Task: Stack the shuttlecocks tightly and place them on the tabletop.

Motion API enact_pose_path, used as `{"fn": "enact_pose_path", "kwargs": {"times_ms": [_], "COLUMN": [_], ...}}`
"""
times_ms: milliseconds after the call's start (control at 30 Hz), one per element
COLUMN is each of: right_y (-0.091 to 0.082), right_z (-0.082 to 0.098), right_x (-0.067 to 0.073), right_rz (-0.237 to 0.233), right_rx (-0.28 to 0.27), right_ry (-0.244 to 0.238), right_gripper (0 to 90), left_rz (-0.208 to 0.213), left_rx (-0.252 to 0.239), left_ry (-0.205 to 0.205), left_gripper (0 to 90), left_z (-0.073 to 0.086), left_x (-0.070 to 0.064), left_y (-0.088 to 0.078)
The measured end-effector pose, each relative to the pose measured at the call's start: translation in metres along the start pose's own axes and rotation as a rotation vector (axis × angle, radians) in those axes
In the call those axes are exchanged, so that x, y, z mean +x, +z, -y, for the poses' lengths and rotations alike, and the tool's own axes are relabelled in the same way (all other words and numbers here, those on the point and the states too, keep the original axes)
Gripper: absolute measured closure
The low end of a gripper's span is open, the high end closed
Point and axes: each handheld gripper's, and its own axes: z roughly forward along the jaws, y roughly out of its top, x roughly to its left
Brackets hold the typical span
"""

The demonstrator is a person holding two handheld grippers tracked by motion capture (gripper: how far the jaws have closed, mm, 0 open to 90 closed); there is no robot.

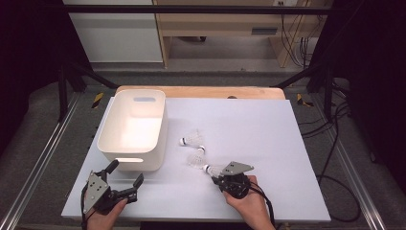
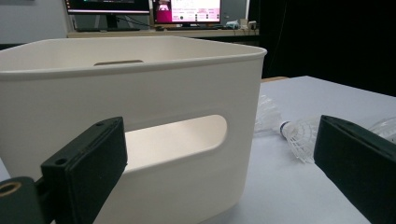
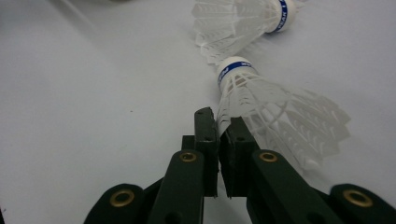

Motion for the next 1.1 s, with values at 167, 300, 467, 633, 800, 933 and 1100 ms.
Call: {"fn": "enact_pose_path", "kwargs": {"times_ms": [167,300,467,633,800,933,1100], "right_y": [-0.007,-0.016,-0.023,-0.020,-0.009,0.003,0.017], "right_z": [0.001,0.000,-0.006,-0.020,-0.037,-0.046,-0.056], "right_x": [-0.005,-0.012,-0.029,-0.046,-0.062,-0.071,-0.079], "right_rz": [0.019,0.029,0.025,0.012,0.014,0.009,0.000], "right_rx": [0.000,-0.008,-0.034,-0.054,-0.055,-0.053,-0.048], "right_ry": [-0.004,-0.001,0.012,0.007,-0.011,-0.017,-0.024], "right_gripper": [89.9,90.0,90.0,90.0,90.0,90.0,90.0], "left_rz": [0.001,0.001,0.000,-0.003,-0.002,-0.001,-0.005], "left_rx": [0.004,0.005,0.007,0.004,0.002,0.001,-0.001], "left_ry": [0.002,0.003,0.003,-0.002,-0.004,-0.009,-0.018], "left_gripper": [2.9,2.9,2.9,2.9,2.9,2.9,2.9], "left_z": [0.000,0.000,0.000,0.001,0.001,0.001,0.001], "left_x": [0.000,0.000,0.000,0.000,0.001,0.001,0.002], "left_y": [0.000,0.000,0.001,0.000,0.000,0.001,0.001]}}
